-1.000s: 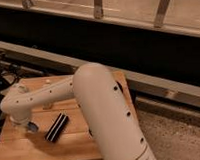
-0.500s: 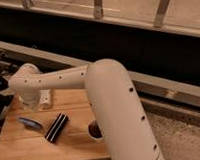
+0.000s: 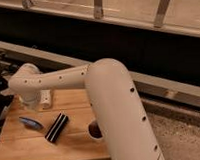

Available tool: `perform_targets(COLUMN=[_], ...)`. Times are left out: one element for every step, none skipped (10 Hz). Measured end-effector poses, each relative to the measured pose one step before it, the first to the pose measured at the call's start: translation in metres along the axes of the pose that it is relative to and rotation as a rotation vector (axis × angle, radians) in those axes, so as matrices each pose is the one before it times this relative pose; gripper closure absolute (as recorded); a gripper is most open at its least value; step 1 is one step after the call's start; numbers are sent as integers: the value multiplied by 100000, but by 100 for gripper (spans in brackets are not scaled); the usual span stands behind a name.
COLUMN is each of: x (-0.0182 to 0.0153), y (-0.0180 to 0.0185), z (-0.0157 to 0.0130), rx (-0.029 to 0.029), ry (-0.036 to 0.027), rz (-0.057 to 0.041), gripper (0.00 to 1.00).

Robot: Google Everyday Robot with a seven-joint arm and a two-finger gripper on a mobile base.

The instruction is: Place the white sponge in the ceramic bowl

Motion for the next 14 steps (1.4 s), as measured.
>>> perform_targets(x=[-902,-846,-678,-384,-240,-277,26,108,94,120,241,199,382,336], y=[1448,1054,667,280,417,382,-10,0,90,176,-63,-96,-167,-111], z=[-577,-528,-40,129,509,767,592,440,453,478,313,240,551,806], rx=[1035,553,188,-256,-806,-1532,-1025,-900,-880,-802,-465,-359,-921,-1240], ry=[-430,-584,-148,36,571,213,59,-3,41,88,-48,-108,-141,-315], rz=[-2270,-2271,-2250,-1184,-1282,-1162,-247,59,108,135,648,679,1101,1036], gripper=[66,56,44,36,28,21,20,20,20,20,20,20,20,20])
